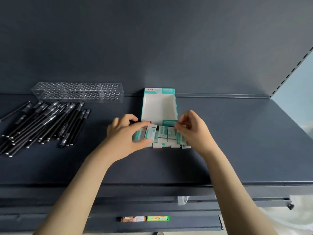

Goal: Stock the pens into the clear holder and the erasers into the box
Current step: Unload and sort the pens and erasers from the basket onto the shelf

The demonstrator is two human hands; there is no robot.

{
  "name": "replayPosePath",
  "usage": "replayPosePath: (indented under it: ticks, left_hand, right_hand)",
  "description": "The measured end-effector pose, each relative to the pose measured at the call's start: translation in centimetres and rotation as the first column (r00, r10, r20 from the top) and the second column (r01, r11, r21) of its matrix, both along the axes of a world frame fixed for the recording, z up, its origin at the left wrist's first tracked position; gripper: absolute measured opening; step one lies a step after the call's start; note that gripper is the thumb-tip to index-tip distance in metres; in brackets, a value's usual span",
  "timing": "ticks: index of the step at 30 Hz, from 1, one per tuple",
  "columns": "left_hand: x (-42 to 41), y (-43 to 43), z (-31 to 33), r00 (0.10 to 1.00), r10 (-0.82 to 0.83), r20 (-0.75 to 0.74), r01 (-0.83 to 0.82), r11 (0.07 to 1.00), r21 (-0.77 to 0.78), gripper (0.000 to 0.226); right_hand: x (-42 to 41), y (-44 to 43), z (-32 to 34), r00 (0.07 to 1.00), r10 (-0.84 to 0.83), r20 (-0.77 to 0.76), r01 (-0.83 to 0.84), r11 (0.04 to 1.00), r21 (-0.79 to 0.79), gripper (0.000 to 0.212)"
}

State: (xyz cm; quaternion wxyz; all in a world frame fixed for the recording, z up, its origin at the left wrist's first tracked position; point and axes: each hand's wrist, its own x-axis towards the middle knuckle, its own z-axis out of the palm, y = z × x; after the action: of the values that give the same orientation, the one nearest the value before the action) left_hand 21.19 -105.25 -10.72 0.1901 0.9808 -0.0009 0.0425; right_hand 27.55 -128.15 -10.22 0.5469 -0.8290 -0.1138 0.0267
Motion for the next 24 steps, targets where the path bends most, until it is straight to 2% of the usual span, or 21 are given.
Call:
replayPosePath:
  ticks: [5,9,15,19,24]
  left_hand:
    - [0.3,-0.3,0.8,1.0,-0.021,-0.013,0.022,0.995,0.095,0.066]
    - [0.1,-1.1,0.6,1.0,-0.016,-0.021,0.017,0.998,0.068,0.064]
    - [-1.0,-1.3,0.8,1.0,-0.031,-0.007,0.031,0.999,0.039,0.083]
    - [-2.5,1.4,2.4,0.998,0.015,0.069,-0.018,0.999,0.04,0.072]
    - [-7.1,9.4,5.4,0.973,0.17,0.159,-0.19,0.975,0.119,0.064]
  right_hand:
    - [-0.4,-0.7,-0.6,0.992,0.023,0.12,-0.011,0.995,-0.097,0.013]
    - [-0.6,-1.1,-0.6,0.988,0.018,0.151,0.001,0.992,-0.125,0.01]
    - [-1.0,-0.3,0.5,0.98,0.026,0.197,0.006,0.987,-0.161,0.006]
    - [-1.1,2.6,2.6,0.954,0.135,0.267,-0.074,0.971,-0.228,0.013]
    - [-2.6,11.6,6.6,0.873,0.351,0.339,-0.248,0.918,-0.311,0.029]
